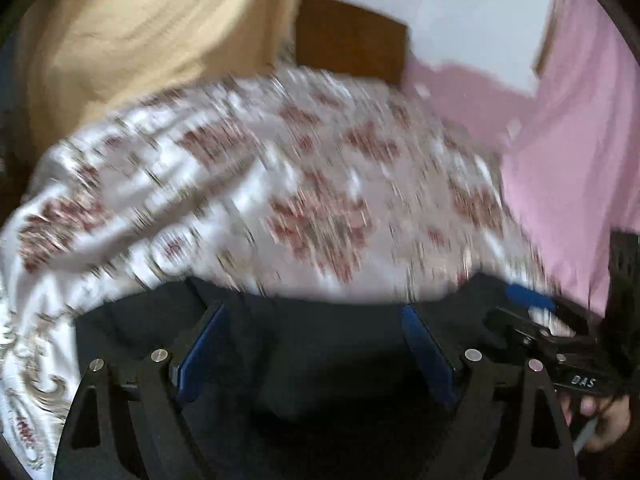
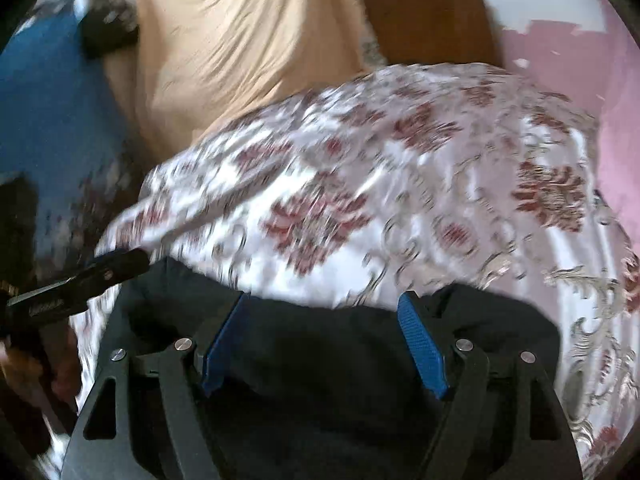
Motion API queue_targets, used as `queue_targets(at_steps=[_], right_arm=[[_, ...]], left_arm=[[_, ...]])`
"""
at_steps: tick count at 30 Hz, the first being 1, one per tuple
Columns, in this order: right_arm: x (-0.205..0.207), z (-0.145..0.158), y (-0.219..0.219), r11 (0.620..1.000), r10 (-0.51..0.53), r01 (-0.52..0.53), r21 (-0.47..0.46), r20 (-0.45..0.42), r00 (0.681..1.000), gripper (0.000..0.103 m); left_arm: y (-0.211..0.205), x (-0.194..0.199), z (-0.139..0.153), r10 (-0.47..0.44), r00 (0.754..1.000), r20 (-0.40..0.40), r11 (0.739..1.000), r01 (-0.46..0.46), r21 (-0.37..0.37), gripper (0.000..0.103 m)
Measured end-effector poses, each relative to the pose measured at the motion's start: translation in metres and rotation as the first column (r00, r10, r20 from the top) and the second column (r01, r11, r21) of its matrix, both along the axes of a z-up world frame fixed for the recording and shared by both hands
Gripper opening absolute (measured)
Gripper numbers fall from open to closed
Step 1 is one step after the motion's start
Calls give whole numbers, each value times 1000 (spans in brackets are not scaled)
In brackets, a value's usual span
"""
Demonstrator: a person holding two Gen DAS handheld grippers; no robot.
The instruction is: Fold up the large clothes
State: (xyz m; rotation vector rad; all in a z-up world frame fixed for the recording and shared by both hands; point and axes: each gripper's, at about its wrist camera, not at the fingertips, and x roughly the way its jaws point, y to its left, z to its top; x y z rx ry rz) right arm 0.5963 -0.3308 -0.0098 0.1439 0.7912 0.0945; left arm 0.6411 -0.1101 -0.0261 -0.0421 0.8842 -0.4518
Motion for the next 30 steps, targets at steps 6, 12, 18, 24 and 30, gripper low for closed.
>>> queue_targets(at_steps=[6,12,18,24,30], right_arm=[[-24,-49,15,971,147,-157,-180,-64,987,79],[-13,-83,1,983,106,-115,-144,-69,992,93],[-9,-99,-3,989,99,-101,-107,-26,995,94],[-8,-103,-1,990,80,-79,-114,5,997,93],[-19,-85,-3,994,45,-46,-97,-17,999,95]], left_arm=[[3,-18,-60,-133,990,-52,987,137,87,103],[-9,-15,-71,-102,995,-18,983,103,153,103],[-12,-11,-82,-68,997,36,986,62,154,103],[-7,-18,-81,-56,993,104,992,43,116,103],[0,-32,-54,23,996,81,990,-34,140,103]])
